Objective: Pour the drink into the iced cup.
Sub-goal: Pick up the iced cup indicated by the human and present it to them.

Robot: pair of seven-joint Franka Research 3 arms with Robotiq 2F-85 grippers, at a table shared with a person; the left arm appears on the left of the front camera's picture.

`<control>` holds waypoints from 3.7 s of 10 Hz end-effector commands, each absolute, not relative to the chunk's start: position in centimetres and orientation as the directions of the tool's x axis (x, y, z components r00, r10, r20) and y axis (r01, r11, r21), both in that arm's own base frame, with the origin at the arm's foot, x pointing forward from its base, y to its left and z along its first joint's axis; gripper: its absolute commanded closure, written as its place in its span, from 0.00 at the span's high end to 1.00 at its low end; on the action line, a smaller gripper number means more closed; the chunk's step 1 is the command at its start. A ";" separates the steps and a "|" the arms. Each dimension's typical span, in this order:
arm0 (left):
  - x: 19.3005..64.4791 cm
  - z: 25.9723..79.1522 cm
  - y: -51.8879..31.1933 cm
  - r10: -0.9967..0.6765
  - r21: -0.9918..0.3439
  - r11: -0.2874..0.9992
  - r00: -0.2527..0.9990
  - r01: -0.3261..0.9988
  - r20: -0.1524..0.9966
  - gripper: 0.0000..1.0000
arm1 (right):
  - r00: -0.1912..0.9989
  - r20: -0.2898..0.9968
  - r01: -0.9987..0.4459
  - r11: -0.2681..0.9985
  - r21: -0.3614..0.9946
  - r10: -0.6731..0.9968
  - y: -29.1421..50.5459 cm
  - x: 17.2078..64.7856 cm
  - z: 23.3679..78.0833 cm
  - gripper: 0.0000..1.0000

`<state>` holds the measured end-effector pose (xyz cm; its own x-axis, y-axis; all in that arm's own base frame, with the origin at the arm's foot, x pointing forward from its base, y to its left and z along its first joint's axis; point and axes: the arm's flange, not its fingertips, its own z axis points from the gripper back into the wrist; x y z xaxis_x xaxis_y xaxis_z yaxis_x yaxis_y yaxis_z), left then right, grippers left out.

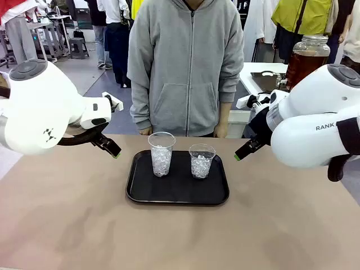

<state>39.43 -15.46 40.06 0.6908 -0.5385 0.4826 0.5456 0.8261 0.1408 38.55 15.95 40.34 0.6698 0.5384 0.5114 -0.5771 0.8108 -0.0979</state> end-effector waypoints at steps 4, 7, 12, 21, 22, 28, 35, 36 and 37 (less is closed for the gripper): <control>39.2 40.3 -15.4 -0.538 0.143 0.827 0.689 0.544 0.486 1.00 | 0.667 0.516 -0.576 0.811 -0.102 0.538 15.7 38.6 40.6 1.00; 39.2 40.3 -15.4 -0.538 0.143 0.827 0.689 0.544 0.486 1.00 | 0.667 0.516 -0.576 0.811 -0.102 0.538 15.7 38.6 40.6 1.00; 39.6 41.7 -15.3 -0.528 0.140 0.834 0.697 0.534 0.485 1.00 | 0.687 0.513 -0.580 0.814 -0.038 0.514 15.5 39.4 42.3 1.00; 42.7 50.3 -10.2 -0.208 -0.434 0.799 0.868 0.417 0.452 1.00 | 0.882 0.427 -0.434 0.700 0.568 0.200 8.7 42.3 49.6 1.00; 43.1 49.3 -9.6 -0.185 -0.495 0.783 0.902 0.376 0.391 1.00 | 0.910 0.385 -0.383 0.666 0.640 0.153 7.8 42.8 48.5 1.00; 43.2 45.3 -8.5 -0.153 -0.617 0.712 0.932 0.334 0.328 1.00 | 0.943 0.309 -0.321 0.566 0.759 0.120 6.8 44.4 45.0 1.00; 43.8 43.0 -4.6 0.075 -0.832 0.539 0.977 0.127 0.198 1.00 | 0.990 0.131 -0.098 0.418 0.903 -0.052 4.2 46.0 42.2 1.00; 44.2 41.4 -3.8 0.101 -0.864 0.493 0.980 0.099 0.170 1.00 | 0.989 0.112 -0.068 0.384 0.921 -0.094 3.3 46.5 41.1 1.00; 44.6 40.0 -3.4 0.107 -0.883 0.459 0.981 0.095 0.161 1.00 | 0.988 0.113 -0.068 0.353 0.933 -0.109 2.7 47.0 40.0 1.00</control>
<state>44.00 -3.40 41.82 0.9816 0.1084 0.1569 0.0793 0.5166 -0.8526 45.69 3.14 40.45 0.9914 -0.0831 0.1013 -0.0584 0.4120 0.9093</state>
